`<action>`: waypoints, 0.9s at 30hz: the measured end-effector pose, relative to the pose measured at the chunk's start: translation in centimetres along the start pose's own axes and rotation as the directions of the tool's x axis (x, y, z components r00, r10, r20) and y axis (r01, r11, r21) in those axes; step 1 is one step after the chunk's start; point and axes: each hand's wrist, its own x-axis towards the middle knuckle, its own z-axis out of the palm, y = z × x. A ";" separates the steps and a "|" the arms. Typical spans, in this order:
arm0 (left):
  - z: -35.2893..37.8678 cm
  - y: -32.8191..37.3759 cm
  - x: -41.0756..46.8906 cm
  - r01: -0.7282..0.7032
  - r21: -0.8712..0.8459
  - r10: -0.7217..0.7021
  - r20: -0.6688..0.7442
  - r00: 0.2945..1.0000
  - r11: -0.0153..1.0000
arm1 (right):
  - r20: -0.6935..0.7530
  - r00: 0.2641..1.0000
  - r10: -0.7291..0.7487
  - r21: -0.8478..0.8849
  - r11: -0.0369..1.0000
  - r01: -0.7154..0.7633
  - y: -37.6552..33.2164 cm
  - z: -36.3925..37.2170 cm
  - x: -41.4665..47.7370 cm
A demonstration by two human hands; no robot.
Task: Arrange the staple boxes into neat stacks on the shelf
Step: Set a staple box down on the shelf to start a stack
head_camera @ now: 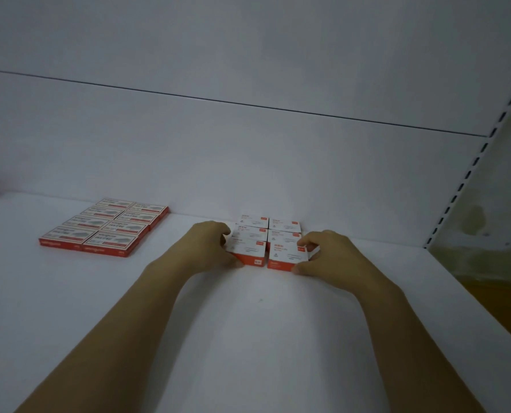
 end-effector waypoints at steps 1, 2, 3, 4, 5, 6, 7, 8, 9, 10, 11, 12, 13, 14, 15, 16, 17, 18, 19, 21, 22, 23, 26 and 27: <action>0.0 0.1 0.0 -0.010 -0.017 0.010 -0.005 1.000 1.000 | -0.009 1.000 0.003 0.019 1.000 -0.003 0.0 0.2 0.1; 0.0 0.3 0.0 -0.021 -0.032 0.021 -0.012 1.000 0.999 | -0.016 1.000 0.004 0.034 0.999 -0.004 0.0 0.3 0.2; 0.0 0.4 -0.1 -0.029 -0.039 0.029 -0.019 0.999 0.999 | -0.020 1.000 0.000 0.037 0.999 0.000 -0.1 0.4 0.2; 0.0 0.5 -0.1 -0.034 -0.038 0.033 -0.026 0.999 0.999 | -0.021 1.000 -0.006 0.025 1.000 0.006 -0.1 0.5 0.2; 0.0 0.6 -0.1 -0.035 -0.034 0.034 -0.035 0.999 0.999 | -0.023 1.000 -0.015 0.007 1.000 0.015 -0.2 0.5 0.2; 0.1 0.6 -0.1 -0.032 -0.032 0.030 -0.041 0.999 0.999 | -0.025 0.999 -0.021 -0.009 1.000 0.021 -0.3 0.6 0.2; 0.1 0.6 -0.1 -0.026 -0.034 0.025 -0.045 0.999 0.999 | -0.027 0.999 -0.025 -0.020 1.000 0.025 -0.3 0.6 0.2; 0.1 0.6 0.0 -0.020 -0.038 0.018 -0.045 0.999 0.999 | -0.030 0.999 -0.023 -0.025 0.999 0.023 -0.3 0.7 0.3; 0.2 0.6 0.0 -0.016 -0.045 0.014 -0.044 0.999 0.999 | -0.032 0.999 -0.020 -0.027 0.999 0.019 -0.2 0.8 0.3; 0.2 0.6 0.0 -0.012 -0.054 0.010 -0.041 0.999 0.998 | -0.031 0.999 -0.015 -0.029 0.999 0.015 -0.3 0.9 0.4; 0.2 0.7 0.0 -0.009 -0.064 0.007 -0.036 0.999 0.998 | -0.029 1.000 -0.011 -0.032 0.999 0.011 -0.4 1.0 0.4; 0.1 0.7 0.0 -0.005 -0.070 0.003 -0.030 1.000 0.998 | -0.027 1.000 -0.007 -0.033 0.999 0.007 -0.4 1.1 0.4; 0.1 0.8 0.0 -0.001 -0.072 0.000 -0.023 1.000 0.997 | -0.026 1.000 -0.002 -0.029 1.000 0.001 -0.4 1.1 0.5; 0.1 0.8 0.0 0.005 -0.075 -0.006 -0.015 1.000 0.997 | -0.025 1.000 0.009 -0.020 1.000 -0.009 -0.3 1.2 0.5; 0.2 0.7 0.0 0.009 -0.078 -0.010 -0.009 1.000 0.997 | -0.024 1.000 0.021 -0.008 1.000 -0.021 -0.3 1.2 0.6; 0.2 0.7 0.0 0.013 -0.079 -0.014 -0.005 1.000 0.997 | -0.021 0.999 0.031 -0.002 1.000 -0.031 -0.3 1.3 0.6; 0.3 0.7 0.0 0.019 -0.072 -0.019 -0.001 1.000 0.997 | -0.015 0.999 0.038 -0.004 0.999 -0.038 -0.3 1.3 0.6; 0.3 0.8 0.1 0.028 -0.060 -0.028 0.003 1.000 0.998 | -0.003 0.999 0.042 -0.018 0.999 -0.042 -0.5 1.2 0.7; 0.3 0.9 0.1 0.039 -0.042 -0.038 0.013 0.999 0.998 | 0.014 0.999 0.045 -0.042 0.998 -0.045 -0.8 1.0 0.7; 0.2 1.6 -0.1 0.057 0.027 -0.057 0.029 0.998 0.998 | 0.057 0.997 0.051 -0.130 0.991 -0.043 -1.6 0.7 0.7; 0.1 2.0 -0.3 0.053 0.074 -0.055 0.025 0.998 0.996 | 0.079 0.996 0.052 -0.187 0.982 -0.037 -2.0 0.5 0.7; 0.0 2.4 -0.7 0.047 0.125 -0.049 0.020 0.999 0.991 | 0.100 0.993 0.056 -0.247 0.968 -0.030 -2.4 0.3 0.7; -0.9 2.7 -2.0 0.027 0.278 -0.030 0.009 1.000 0.960 | 0.143 0.985 0.092 -0.454 0.891 -0.017 -3.5 -0.1 0.5; -1.4 2.4 -2.6 0.029 0.321 -0.032 0.006 0.999 0.947 | 0.149 0.984 0.097 -0.507 0.862 -0.008 -4.0 -0.3 0.4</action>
